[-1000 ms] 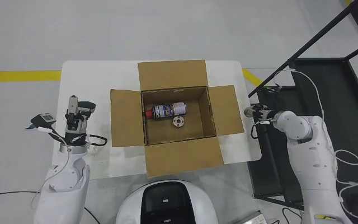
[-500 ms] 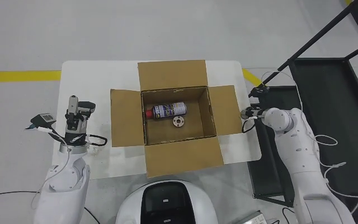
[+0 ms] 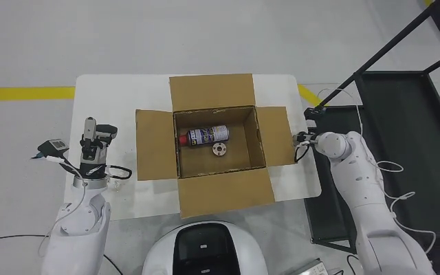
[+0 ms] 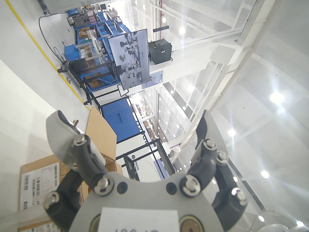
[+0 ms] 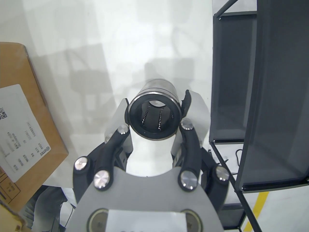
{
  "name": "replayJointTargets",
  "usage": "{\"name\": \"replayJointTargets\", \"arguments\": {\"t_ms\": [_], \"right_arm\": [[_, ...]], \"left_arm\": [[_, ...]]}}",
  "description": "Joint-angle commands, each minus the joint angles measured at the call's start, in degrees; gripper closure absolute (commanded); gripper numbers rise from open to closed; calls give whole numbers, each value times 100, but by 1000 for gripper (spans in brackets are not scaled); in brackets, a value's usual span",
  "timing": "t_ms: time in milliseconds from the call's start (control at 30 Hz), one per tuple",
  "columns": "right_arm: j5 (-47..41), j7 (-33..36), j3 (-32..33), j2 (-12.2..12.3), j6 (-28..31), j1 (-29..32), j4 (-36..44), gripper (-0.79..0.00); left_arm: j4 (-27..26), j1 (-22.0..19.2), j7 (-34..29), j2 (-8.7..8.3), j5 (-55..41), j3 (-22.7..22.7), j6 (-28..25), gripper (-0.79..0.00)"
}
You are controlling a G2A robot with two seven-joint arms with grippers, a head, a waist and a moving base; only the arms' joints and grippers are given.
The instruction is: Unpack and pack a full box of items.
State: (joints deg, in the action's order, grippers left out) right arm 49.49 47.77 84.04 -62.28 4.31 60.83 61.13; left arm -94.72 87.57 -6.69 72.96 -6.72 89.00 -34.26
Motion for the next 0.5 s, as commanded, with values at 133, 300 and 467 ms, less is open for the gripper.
{"name": "replayJointTargets", "arguments": {"t_ms": [133,300,467], "right_arm": [[-90,-56,31,11,-4,17,-43,-785],[-192,-102,137,39,3,131,76,-785],[-431,-173,475,103,16,449,612,-785]], "left_arm": [[0,0,1,0,0,0,0,-785],[0,0,1,0,0,0,0,-785],[0,0,1,0,0,0,0,-785]]}}
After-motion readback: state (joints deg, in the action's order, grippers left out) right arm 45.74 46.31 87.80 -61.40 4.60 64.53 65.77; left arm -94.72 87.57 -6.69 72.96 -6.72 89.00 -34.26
